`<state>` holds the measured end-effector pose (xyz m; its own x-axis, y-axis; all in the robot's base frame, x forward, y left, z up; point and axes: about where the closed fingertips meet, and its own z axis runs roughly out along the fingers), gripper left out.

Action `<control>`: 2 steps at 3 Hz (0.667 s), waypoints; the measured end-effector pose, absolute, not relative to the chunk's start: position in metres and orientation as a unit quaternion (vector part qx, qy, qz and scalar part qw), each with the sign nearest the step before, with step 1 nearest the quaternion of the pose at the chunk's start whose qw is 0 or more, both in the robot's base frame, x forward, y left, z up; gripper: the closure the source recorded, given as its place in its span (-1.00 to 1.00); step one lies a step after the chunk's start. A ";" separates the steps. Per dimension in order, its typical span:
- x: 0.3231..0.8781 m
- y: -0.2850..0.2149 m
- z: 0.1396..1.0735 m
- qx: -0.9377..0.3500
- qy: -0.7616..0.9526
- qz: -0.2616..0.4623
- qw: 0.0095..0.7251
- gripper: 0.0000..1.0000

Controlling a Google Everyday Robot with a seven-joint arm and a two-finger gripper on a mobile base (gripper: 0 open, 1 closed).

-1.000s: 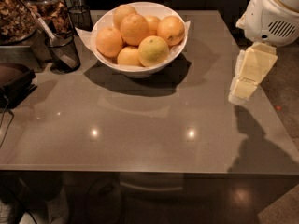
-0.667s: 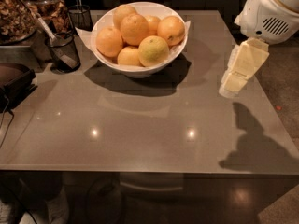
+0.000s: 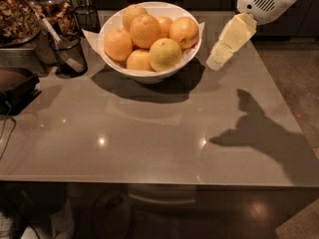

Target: Pick orange from white bowl

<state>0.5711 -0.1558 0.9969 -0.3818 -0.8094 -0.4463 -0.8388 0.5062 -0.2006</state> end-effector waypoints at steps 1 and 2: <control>0.575 -0.154 1.003 -0.495 0.829 0.029 0.259 -1.00; 0.585 -0.145 0.999 -0.482 0.835 0.051 0.260 -1.00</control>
Offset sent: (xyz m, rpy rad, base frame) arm 0.0249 0.0196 -0.0019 0.1105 0.0446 -0.0472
